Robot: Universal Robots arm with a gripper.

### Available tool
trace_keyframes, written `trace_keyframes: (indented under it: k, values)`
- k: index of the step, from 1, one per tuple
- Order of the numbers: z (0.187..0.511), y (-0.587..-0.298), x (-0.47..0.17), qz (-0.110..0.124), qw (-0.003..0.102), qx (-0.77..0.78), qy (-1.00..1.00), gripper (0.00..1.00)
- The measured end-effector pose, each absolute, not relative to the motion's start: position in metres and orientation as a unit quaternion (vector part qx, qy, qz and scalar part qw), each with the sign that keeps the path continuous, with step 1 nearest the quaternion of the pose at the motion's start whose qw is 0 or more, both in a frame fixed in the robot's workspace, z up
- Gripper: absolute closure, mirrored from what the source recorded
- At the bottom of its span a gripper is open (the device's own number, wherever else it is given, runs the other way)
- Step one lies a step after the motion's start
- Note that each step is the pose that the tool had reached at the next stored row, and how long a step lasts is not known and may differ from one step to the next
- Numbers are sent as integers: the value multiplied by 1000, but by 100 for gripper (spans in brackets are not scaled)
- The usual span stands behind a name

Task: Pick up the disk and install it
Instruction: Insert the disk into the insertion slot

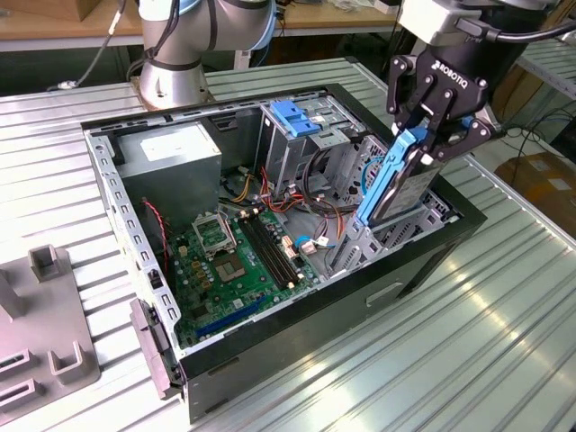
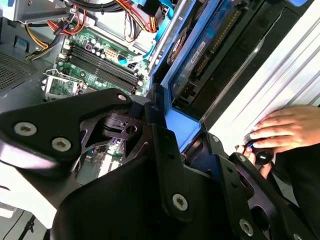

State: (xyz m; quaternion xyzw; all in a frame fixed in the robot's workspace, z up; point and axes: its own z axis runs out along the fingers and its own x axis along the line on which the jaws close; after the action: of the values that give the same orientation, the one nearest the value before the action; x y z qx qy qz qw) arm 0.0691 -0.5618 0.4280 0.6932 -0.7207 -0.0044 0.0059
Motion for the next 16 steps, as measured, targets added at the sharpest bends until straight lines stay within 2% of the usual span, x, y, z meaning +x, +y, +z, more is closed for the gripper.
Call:
trace_keyframes:
  k: [16]
  values:
    - [394,-562,72,-6,7,693,-721,63]
